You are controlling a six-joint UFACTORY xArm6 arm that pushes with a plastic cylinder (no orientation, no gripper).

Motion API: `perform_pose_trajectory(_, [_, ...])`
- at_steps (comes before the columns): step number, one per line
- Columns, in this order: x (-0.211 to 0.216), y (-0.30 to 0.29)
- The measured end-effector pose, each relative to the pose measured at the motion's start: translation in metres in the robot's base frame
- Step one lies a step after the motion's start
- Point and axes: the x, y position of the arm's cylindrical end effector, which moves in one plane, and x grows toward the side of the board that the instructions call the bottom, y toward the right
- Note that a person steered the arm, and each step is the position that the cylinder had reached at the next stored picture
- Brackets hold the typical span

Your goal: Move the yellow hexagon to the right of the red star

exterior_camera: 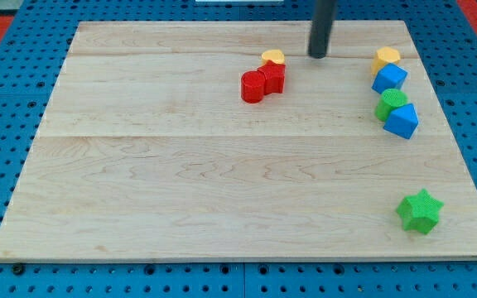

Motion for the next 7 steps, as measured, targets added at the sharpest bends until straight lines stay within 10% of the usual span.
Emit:
perform_pose_trajectory(3, [0.001, 0.197])
perform_pose_trajectory(7, [0.033, 0.103])
